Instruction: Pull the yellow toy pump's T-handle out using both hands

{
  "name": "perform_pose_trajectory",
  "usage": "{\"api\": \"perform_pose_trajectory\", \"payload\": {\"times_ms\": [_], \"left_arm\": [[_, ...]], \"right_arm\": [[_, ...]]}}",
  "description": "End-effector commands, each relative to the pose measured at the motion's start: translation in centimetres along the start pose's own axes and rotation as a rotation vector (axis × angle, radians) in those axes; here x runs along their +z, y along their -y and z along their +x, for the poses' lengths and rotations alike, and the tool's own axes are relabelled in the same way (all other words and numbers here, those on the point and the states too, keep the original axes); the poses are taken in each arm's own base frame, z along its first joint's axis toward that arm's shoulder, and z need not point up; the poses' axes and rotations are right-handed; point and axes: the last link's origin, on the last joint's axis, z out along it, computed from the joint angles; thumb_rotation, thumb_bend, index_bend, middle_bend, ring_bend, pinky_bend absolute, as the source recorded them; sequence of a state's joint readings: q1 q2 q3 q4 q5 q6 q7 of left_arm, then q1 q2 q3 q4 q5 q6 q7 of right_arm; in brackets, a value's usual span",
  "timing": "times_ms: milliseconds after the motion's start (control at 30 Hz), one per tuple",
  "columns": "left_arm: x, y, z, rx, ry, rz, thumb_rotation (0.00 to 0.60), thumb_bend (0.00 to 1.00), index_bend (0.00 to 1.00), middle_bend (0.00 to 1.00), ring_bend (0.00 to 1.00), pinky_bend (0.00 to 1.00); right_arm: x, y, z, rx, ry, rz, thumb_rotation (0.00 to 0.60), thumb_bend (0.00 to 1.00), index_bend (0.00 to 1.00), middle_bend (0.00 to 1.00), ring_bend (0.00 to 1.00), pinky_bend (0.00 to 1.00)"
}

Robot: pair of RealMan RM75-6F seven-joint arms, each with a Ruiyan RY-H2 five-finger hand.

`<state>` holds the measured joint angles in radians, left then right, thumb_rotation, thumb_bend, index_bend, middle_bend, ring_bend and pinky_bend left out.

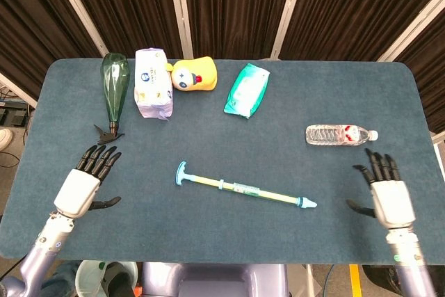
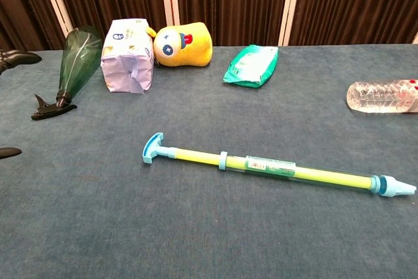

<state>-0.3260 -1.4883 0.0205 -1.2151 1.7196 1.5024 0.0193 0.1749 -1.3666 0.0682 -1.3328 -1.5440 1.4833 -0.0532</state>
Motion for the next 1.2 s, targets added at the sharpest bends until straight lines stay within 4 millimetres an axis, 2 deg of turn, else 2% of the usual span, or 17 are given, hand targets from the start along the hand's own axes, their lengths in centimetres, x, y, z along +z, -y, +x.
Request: {"api": "perform_pose_trajectory", "payload": {"times_ms": [33, 200, 567, 867, 1200], "left_arm": [[-0.1, -0.2, -0.1, -0.004, 0.007, -0.014, 0.6, 0.0, 0.0, 0.03, 0.0, 0.06], [-0.2, 0.0, 0.2, -0.011, -0.004, -0.019, 0.6, 0.0, 0.0, 0.03, 0.0, 0.06], [-0.7, -0.1, 0.4, -0.024, 0.001, -0.035, 0.6, 0.0, 0.0, 0.03, 0.0, 0.06], [-0.7, 0.0, 0.3, -0.028, 0.005, -0.032, 0.6, 0.0, 0.0, 0.04, 0.0, 0.06], [-0.4, 0.3, 0.0, -0.022, 0.028, -0.012, 0.6, 0.0, 0.0, 0.04, 0.0, 0.06]], "right_arm": [[-0.5, 2.6, -2.5, 0.004, -0.009, 0.048, 0.6, 0.24, 0.4, 0.0, 0.0, 0.0], [-0.8, 5.3, -4.7, -0.008, 0.047, 0.118, 0.6, 0.31, 0.46, 0.0, 0.0, 0.0], [-0.4, 10.0, -7.2, -0.039, 0.102, 0.214, 0.6, 0.32, 0.46, 0.0, 0.0, 0.0], [0.7, 11.2, -8.5, -0.022, 0.133, 0.192, 0.6, 0.32, 0.46, 0.01, 0.0, 0.0], [2.3, 11.4, -8.3, -0.022, 0.125, 0.177, 0.6, 0.32, 0.46, 0.01, 0.0, 0.0]]}}
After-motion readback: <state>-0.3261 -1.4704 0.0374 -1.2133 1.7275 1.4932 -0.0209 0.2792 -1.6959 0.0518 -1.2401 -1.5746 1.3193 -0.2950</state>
